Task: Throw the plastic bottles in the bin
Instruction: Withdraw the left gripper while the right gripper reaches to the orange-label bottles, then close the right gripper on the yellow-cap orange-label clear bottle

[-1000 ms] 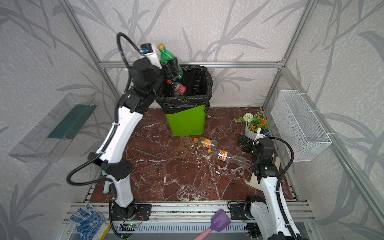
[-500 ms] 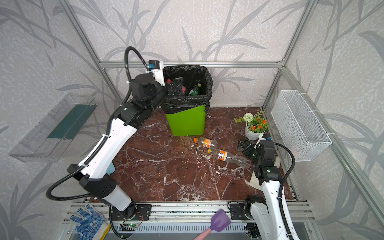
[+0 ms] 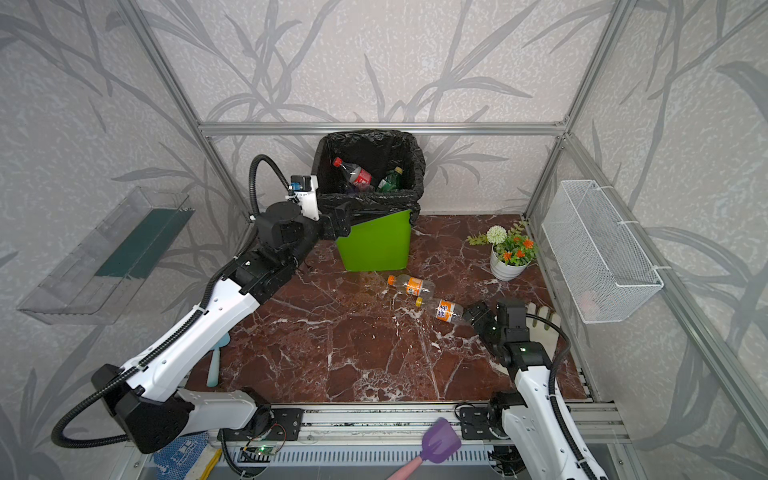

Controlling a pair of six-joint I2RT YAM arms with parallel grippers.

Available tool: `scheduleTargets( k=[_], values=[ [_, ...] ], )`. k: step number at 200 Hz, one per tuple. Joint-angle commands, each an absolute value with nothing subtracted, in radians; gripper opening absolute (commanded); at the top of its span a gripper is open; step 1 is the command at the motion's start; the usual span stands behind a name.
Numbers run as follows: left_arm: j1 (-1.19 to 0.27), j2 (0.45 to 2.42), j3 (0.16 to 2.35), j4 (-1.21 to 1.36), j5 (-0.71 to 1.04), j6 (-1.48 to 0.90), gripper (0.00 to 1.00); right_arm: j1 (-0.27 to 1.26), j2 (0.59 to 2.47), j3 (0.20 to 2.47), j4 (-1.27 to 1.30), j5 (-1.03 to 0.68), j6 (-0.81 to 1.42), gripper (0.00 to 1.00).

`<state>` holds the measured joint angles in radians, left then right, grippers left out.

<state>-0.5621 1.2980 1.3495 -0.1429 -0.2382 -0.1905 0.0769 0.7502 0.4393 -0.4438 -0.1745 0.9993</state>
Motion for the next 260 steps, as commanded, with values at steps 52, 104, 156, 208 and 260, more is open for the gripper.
scheduleTargets(
  k=[52,104,156,208,260],
  values=[
    [-0.563,1.167,1.174,-0.161,-0.251,-0.199,0.99,0.165,0.946,0.446,-0.299,-0.078,1.142,0.99],
    [-0.562,1.141,1.126,-0.181,-0.289,-0.204,0.99,0.164,1.068,0.475,-0.237,-0.038,1.122,0.99],
    [-0.562,1.138,1.123,-0.202,-0.296,-0.206,0.99,0.164,1.18,0.502,-0.196,-0.02,1.065,0.99],
    [-0.561,1.126,1.108,-0.209,-0.322,-0.206,0.99,0.163,1.208,0.497,-0.171,0.026,1.024,0.99],
    [-0.56,1.122,1.101,-0.216,-0.331,-0.21,0.99,0.146,1.263,0.499,-0.131,0.023,0.99,0.96]
  ],
)
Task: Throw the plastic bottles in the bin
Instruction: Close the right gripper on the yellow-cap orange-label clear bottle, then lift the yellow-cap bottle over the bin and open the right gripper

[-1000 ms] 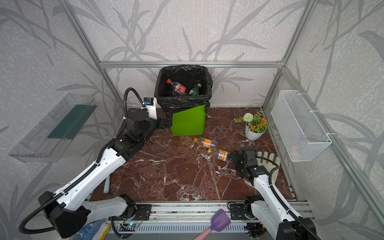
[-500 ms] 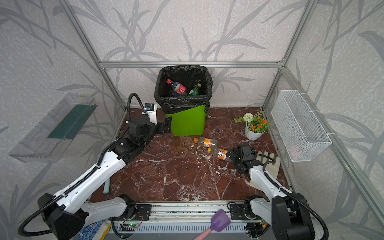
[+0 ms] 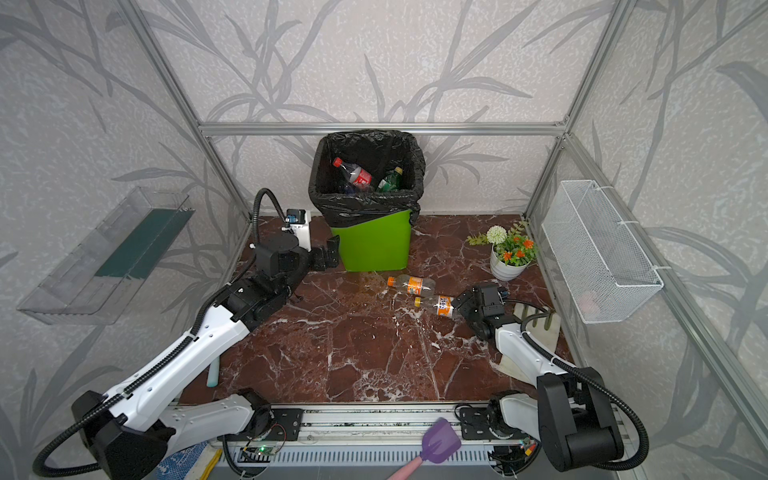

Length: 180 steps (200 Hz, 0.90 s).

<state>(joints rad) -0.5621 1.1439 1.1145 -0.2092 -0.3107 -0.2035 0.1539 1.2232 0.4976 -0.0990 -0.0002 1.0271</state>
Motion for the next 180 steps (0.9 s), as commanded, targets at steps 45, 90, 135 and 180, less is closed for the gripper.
scheduleTargets(
  k=[45,90,135,180],
  values=[
    [-0.559,1.109,1.089,-0.224,-0.353,-0.21,0.99,0.139,1.285,0.497,-0.118,0.003,0.974,0.89],
    [-0.558,1.098,1.071,-0.224,-0.37,-0.221,0.99,0.141,1.277,0.504,-0.113,-0.093,0.955,0.57],
    [-0.552,1.097,1.027,-0.241,-0.396,-0.252,0.99,0.178,1.189,0.587,-0.141,-0.123,0.897,0.45],
    [-0.544,1.098,0.942,-0.237,-0.396,-0.336,0.99,0.192,1.107,0.793,-0.177,-0.145,0.762,0.41]
  ],
)
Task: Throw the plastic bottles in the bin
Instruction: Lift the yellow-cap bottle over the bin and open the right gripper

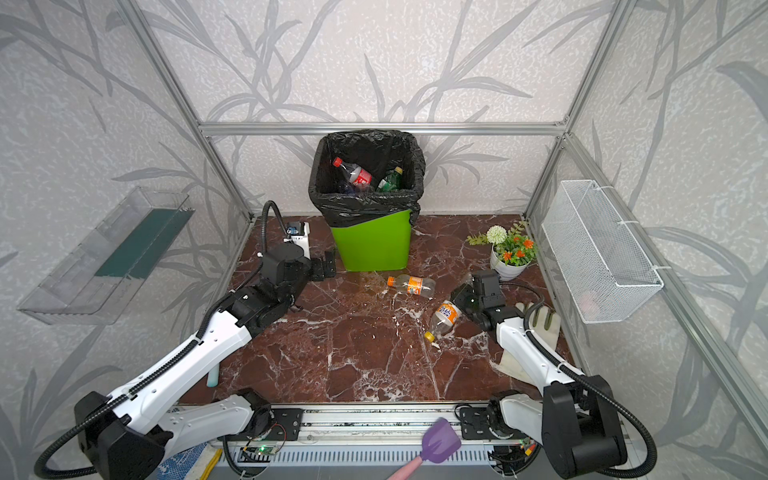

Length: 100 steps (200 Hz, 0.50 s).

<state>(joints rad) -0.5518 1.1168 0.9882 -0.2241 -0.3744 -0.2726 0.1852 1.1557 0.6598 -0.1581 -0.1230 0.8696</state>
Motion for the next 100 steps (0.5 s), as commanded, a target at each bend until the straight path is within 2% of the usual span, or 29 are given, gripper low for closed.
scheduleTargets(
  k=[1,23,60,100],
  values=[
    [-0.544,1.099,0.939,-0.236,-0.396,-0.338,0.99,0.192,1.106,0.799,-0.179,-0.145,0.757,0.41],
    [-0.529,1.122,0.876,-0.214,-0.392,-0.385,0.99,0.191,1.063,0.966,-0.175,-0.108,0.66,0.41],
    [-0.477,1.2,0.81,-0.221,-0.332,-0.456,0.99,0.163,0.96,1.263,-0.174,0.05,0.433,0.44],
    [-0.465,1.239,0.776,-0.211,-0.293,-0.476,0.99,0.115,0.914,1.359,0.056,0.133,0.439,0.44]
  ],
)
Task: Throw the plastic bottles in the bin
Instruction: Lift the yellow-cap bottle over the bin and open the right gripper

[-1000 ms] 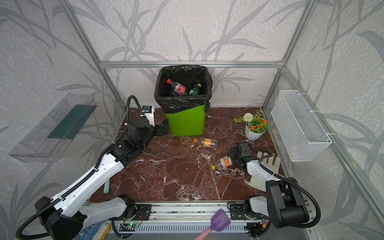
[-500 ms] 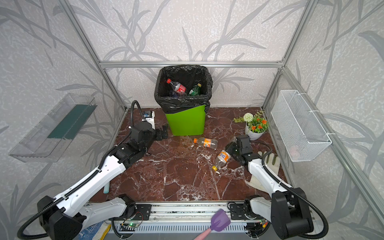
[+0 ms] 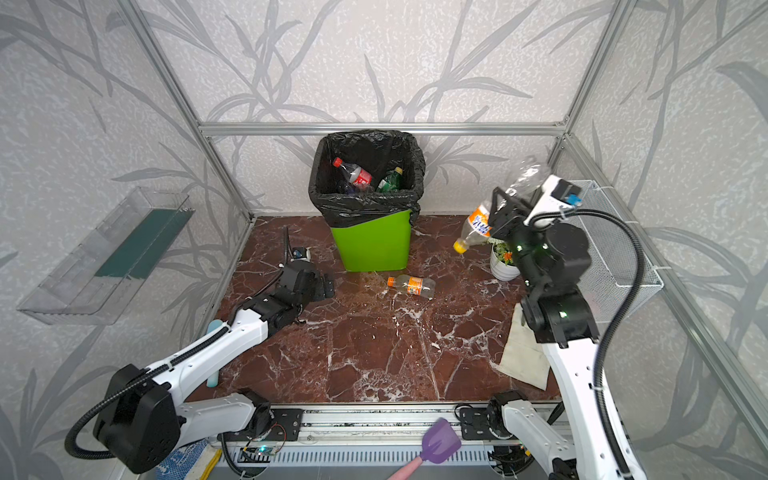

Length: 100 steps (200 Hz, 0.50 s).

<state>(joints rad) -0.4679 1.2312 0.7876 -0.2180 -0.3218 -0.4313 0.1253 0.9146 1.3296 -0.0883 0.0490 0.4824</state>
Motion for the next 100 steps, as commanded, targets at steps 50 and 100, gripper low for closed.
scheduleTargets(
  k=[50,100],
  values=[
    [-0.463,1.246,0.767,-0.184,-0.264,-0.487,0.99,0.17,1.229,1.531,0.288,-0.026,0.691,0.43],
    [-0.463,1.27,0.777,-0.186,-0.246,-0.493,0.99,0.339,1.896,2.43,-0.305,-0.349,0.516,0.74]
  ],
)
